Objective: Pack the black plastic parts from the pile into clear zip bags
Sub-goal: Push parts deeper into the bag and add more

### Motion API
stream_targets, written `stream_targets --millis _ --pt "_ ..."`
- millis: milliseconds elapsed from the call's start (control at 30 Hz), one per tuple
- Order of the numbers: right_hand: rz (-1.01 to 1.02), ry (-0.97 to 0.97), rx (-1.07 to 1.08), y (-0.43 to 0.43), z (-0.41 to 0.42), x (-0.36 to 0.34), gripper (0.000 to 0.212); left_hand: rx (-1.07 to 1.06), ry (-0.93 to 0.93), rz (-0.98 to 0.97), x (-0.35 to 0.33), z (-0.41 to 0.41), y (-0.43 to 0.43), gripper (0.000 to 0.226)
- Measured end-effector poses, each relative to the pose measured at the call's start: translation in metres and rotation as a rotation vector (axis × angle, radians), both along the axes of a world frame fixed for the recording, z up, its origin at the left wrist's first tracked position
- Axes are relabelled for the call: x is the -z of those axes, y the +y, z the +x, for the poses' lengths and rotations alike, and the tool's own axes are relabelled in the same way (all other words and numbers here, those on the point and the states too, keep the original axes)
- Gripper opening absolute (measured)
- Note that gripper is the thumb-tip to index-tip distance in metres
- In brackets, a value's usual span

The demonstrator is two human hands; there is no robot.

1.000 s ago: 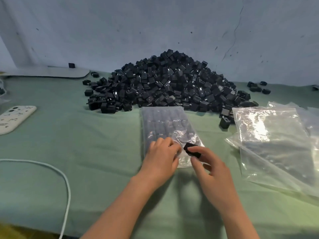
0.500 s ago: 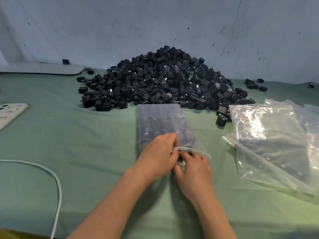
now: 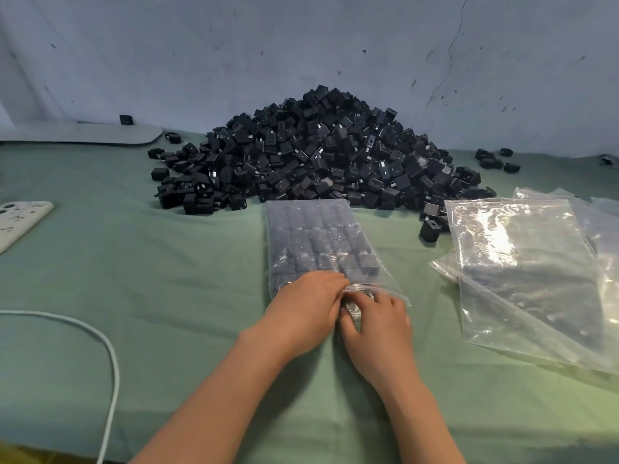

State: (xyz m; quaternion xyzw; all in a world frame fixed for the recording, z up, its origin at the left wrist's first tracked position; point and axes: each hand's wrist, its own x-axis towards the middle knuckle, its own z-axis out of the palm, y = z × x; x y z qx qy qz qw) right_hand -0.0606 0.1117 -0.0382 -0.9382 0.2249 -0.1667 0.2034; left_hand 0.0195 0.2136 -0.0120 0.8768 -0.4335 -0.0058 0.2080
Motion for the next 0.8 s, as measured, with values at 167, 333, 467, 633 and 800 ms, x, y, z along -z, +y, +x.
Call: stream_targets --millis 167,333,467,633,800 --pt "0.011 0.015 -0.026 -0.004 0.002 0.002 0.032 0.014 -0.017 -0.021 0.001 0.0 0.0 0.029" --pt "-0.01 0.021 -0.038 -0.006 0.002 0.005 0.032 0.032 -0.034 -0.05 0.003 0.0 0.0 0.031" --pt "-0.018 0.03 -0.042 -0.007 0.002 0.003 0.031 0.053 -0.06 -0.055 0.004 0.0 -0.001 0.035" --pt "0.02 0.052 -0.217 -0.013 -0.011 -0.008 0.029 0.054 -0.086 -0.058 0.005 -0.003 0.001 0.036" --pt "0.267 -0.173 -0.11 -0.028 -0.024 -0.037 0.023 0.079 -0.105 -0.055 0.01 -0.008 0.006 0.036"
